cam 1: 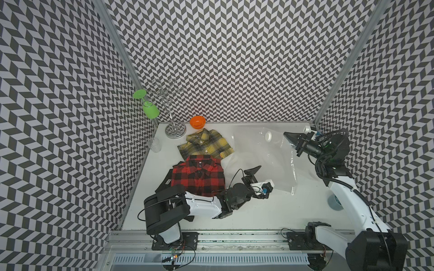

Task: Place the folded shirt into the vacuum bag
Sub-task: Adjust the vacuum bag at the center of the board.

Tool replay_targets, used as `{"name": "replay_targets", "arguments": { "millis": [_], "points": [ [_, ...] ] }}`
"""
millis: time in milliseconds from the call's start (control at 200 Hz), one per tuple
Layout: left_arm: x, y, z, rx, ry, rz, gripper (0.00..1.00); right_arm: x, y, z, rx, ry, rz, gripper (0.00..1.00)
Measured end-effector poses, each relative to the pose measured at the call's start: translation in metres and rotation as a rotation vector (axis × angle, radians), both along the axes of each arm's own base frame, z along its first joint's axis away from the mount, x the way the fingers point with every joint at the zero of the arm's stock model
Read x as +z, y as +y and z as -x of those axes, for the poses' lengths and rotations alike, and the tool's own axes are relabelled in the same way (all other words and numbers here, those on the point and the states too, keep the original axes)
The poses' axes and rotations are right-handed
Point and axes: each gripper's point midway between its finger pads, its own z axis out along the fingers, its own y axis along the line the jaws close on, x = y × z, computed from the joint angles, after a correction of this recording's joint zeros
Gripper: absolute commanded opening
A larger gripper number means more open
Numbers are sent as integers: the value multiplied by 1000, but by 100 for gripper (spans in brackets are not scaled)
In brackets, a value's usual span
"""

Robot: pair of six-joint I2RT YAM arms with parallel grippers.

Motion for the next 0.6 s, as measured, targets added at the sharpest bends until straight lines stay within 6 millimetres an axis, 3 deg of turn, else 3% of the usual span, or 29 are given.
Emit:
{"name": "replay_targets", "arguments": {
  "millis": [130,195,260,436,501,601],
  "points": [
    [37,14,20,-42,12,70,100,4,2,-1,-7,6,-27,0],
    [45,15,25,-48,18,96,100,5,5,-1,-4,9,-39,0],
    [34,8,33,-61,31,76,100,7,8,-1,3,11,-48,0],
    [-37,-9,31,-28,54,-98,100,8,12,-1,3,16,-59,0],
    [-45,-8,26,3,42,-120,100,8,12,-1,3,19,-63,0],
    [-40,-5,13,52,10,-91,100,8,13,-2,2,24,-68,0]
  ]
}}
